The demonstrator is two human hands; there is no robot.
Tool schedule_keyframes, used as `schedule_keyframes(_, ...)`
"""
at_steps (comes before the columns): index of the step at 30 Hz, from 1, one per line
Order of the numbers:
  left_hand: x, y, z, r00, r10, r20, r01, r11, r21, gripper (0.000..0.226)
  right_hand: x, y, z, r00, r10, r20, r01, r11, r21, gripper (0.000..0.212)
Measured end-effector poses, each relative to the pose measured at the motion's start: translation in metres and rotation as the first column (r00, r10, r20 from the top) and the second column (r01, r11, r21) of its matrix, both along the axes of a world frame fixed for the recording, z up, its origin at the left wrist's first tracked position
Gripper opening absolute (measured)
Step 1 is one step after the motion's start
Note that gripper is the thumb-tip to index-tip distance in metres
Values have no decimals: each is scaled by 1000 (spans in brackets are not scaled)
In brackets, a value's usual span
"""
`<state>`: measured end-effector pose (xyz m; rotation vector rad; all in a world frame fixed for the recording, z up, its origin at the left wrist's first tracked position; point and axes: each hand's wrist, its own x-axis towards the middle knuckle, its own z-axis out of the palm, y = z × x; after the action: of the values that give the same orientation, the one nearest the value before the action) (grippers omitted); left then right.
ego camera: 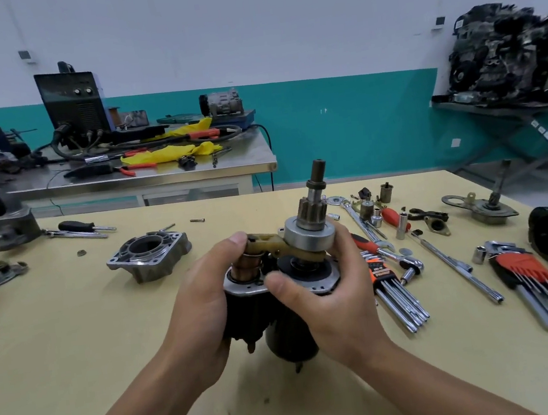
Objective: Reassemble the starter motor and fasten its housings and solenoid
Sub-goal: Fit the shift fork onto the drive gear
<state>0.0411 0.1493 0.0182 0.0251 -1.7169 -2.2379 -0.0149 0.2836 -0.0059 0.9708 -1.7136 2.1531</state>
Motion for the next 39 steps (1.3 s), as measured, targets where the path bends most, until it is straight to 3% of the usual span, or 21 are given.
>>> schedule_keyframes(3, -1, 2, -2, 998, 0, -58, -1, 1000, -5, 31, 1, 1, 0, 999, -5, 33, 7, 999, -45, 60)
schedule_keyframes(10, -9, 9, -11, 987, 15, -161, -24, 998, -57, 31, -8, 4, 0, 995, -90, 41, 93, 993, -77, 29)
schedule_keyframes(23, -28, 27, -7, 981, -49, -186, 36, 997, -73, 34, -17, 26, 4, 982, -187, -6, 186, 981, -59, 18)
schedule_keyframes(27, -29, 34, -7, 975, 35, -222, -53, 996, -78, 36, -15, 29, 3, 984, -176, 4, 176, 984, -16, 23)
schedule_keyframes(30, -26, 37, -9, 972, 92, -217, -115, 989, -92, 30, -17, 33, 4, 990, -129, 60, 128, 991, 25, 39)
schedule_keyframes(33, -23, 35, -14, 969, 123, -214, -156, 977, -147, 30, -28, 49, 10, 928, 244, 281, -209, 967, -150, 65)
schedule_keyframes(35, -21, 35, -14, 953, 143, -266, -188, 971, -151, 30, -33, 57, 18, 867, 379, 324, -342, 925, -168, 69)
schedule_keyframes(39, -21, 36, -14, 932, 150, -329, -199, 973, -120, 27, -31, 50, 15, 929, 243, 277, -256, 967, 10, 55)
